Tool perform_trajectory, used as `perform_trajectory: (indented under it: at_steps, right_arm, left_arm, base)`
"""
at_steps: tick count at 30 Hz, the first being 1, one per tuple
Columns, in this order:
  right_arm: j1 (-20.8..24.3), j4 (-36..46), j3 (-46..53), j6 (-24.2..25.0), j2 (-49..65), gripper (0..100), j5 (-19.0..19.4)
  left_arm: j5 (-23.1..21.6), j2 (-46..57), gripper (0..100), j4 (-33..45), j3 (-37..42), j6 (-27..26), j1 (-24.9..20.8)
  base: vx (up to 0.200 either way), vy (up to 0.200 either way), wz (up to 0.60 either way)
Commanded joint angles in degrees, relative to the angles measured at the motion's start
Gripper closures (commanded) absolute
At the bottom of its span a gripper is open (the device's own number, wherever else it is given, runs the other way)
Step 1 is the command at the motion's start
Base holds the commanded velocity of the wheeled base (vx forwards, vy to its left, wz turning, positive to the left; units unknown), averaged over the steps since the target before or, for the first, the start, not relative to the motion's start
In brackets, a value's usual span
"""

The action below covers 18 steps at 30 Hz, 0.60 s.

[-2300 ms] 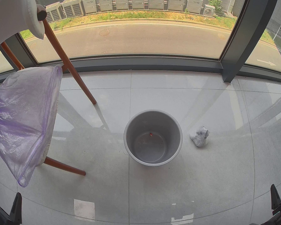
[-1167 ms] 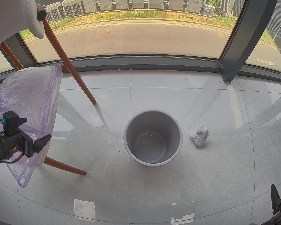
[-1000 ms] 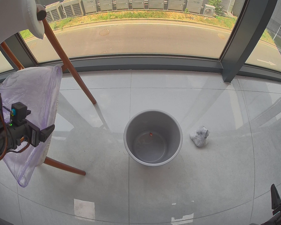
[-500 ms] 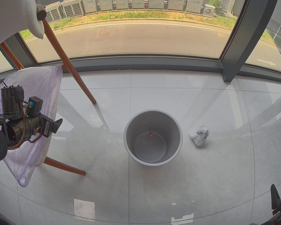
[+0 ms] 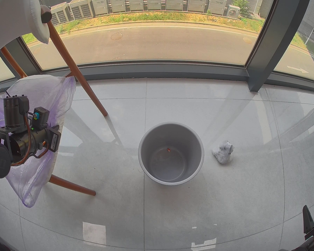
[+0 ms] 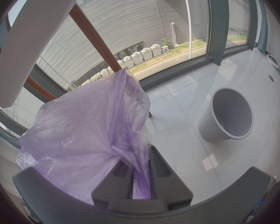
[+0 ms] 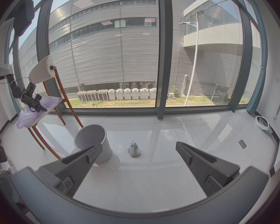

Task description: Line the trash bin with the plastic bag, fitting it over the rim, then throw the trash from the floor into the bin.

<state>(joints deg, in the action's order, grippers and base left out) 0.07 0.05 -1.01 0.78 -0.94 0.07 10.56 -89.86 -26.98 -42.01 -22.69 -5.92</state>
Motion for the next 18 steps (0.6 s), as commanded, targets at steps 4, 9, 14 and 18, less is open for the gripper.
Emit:
perform_trajectory:
  at_steps: [4,9,14,18]
  right_arm:
    - [0.0,0.0,1.0,0.0,0.7,0,0.0]
    - [0.0,0.0,1.0,0.0,0.7,0,0.0]
    - [0.0,0.0,1.0,0.0,0.7,0,0.0]
    - [0.0,0.0,1.0,0.0,0.7,0,0.0]
  left_arm:
    - [-0.2,3.4,100,0.4,1.0,0.1,0.0]
    - [-2.9,9.2,100,1.0,2.5,1.5,-0.1]
    - [-8.4,13.1,100,1.0,4.3,4.8,-0.1]
    - [-13.1,15.9,100,1.0,6.4,9.2,-0.1]
  base:
    - [0.000,0.000,0.00]
    - [0.000,0.000,0.00]
    - [0.000,0.000,0.00]
    - [0.000,0.000,0.00]
